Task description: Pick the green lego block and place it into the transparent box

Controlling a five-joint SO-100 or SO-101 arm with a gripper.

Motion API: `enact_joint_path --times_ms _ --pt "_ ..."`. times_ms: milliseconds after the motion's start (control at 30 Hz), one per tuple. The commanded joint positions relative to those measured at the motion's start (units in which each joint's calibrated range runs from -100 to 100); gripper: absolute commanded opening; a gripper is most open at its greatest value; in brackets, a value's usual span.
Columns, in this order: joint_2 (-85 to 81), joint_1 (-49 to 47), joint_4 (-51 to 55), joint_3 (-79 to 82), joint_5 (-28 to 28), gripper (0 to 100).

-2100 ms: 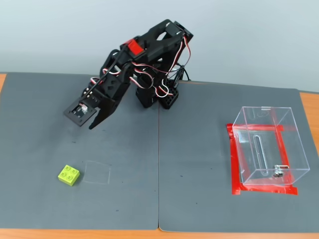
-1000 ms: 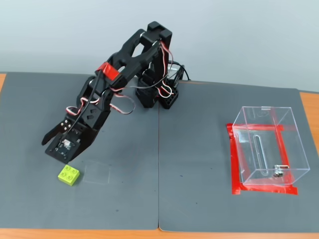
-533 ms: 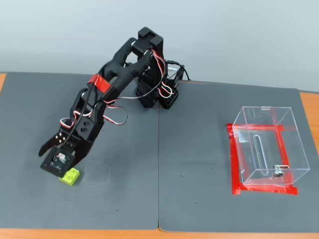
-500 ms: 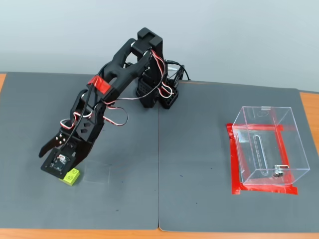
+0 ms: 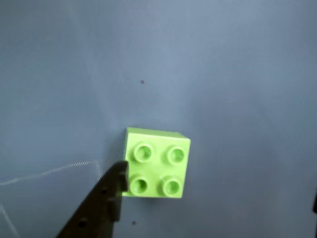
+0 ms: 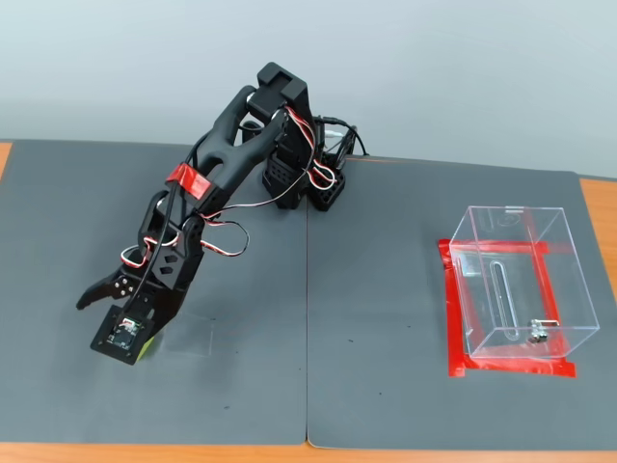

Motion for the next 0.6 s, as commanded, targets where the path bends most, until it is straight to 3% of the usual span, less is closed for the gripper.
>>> enact_joint_path --times_ms 0,567 --pt "-0.7 -1.3 -0.2 -2.8 0.4 41" --pt "2.1 -1.3 0.3 -2.8 0.5 41"
